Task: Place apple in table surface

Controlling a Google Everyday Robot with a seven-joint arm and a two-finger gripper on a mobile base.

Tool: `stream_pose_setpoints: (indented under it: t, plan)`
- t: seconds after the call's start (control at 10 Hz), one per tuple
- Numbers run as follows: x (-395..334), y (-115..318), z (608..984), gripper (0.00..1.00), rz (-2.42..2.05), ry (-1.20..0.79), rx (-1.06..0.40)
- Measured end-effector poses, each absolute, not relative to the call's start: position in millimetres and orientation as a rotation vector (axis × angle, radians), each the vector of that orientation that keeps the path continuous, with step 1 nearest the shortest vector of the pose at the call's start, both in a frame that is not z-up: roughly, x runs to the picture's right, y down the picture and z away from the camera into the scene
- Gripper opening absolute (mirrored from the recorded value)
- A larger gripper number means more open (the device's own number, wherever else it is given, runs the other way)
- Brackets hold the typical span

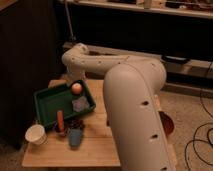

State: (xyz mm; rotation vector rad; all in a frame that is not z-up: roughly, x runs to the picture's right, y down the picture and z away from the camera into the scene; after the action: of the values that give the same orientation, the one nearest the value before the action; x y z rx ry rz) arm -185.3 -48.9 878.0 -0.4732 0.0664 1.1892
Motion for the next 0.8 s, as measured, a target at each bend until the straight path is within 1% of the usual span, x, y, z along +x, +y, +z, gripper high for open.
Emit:
stream_pose_setpoints:
  t: [0.2, 0.8]
  plan:
    - [-190.9, -41.2, 897.9, 0.65, 1.177, 0.096, -0.491]
    - [-195.8, -29.8, 925.9, 0.65, 1.145, 0.106, -0.547]
